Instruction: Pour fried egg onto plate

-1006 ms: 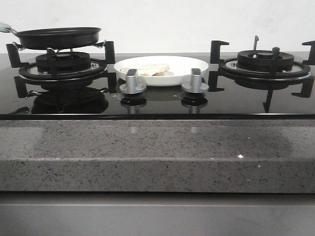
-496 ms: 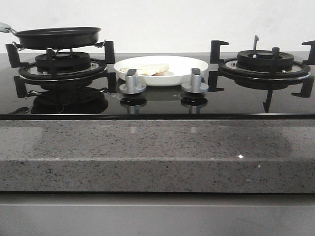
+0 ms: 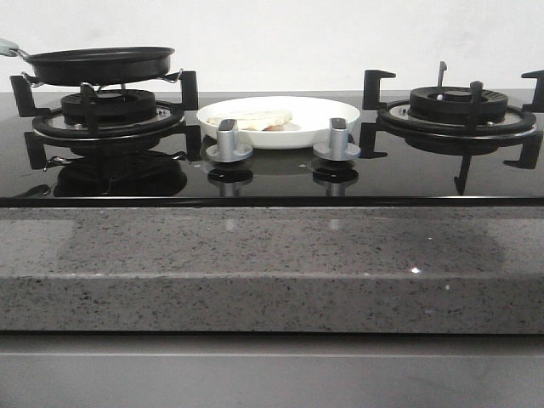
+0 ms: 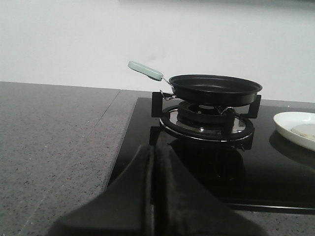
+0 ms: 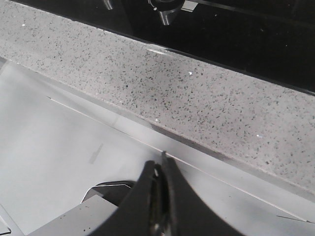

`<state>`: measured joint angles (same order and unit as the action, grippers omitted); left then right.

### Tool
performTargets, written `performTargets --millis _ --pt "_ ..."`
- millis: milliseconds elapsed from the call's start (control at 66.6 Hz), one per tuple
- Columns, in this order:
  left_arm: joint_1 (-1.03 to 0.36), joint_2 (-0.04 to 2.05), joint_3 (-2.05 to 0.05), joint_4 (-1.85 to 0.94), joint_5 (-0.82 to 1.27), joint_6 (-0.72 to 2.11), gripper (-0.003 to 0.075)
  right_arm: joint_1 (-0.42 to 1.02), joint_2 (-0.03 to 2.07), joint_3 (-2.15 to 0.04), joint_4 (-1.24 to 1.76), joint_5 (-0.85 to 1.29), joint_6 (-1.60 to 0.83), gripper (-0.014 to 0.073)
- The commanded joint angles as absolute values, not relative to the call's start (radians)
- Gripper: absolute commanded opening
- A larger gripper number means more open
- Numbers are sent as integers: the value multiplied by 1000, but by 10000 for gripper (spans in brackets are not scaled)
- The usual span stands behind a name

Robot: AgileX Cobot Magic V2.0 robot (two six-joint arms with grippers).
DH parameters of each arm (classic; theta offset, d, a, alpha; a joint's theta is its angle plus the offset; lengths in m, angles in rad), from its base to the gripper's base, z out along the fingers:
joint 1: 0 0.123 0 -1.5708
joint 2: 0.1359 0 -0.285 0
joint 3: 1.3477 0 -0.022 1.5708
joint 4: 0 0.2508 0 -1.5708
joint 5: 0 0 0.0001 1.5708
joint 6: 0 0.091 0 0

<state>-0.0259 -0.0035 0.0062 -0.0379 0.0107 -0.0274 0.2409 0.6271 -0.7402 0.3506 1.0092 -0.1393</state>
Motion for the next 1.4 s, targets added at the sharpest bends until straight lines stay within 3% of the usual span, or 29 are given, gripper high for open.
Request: performTargets --millis 0,466,751,901,1382 --pt "-24 -18 11 -38 -77 -36 -20 240 627 -764 370 964 -150 -67" --pt "-24 -18 11 -38 -77 -36 -20 226 593 -759 315 949 -151 -67" --pt "-24 -18 11 -38 -77 -36 -20 38 311 -473 192 476 -151 -67" --pt "-24 -18 11 -38 -77 -36 -20 10 161 -284 194 277 -151 -67" --pt "-24 -18 11 -38 -77 -36 -20 48 -30 19 193 41 -151 -67"
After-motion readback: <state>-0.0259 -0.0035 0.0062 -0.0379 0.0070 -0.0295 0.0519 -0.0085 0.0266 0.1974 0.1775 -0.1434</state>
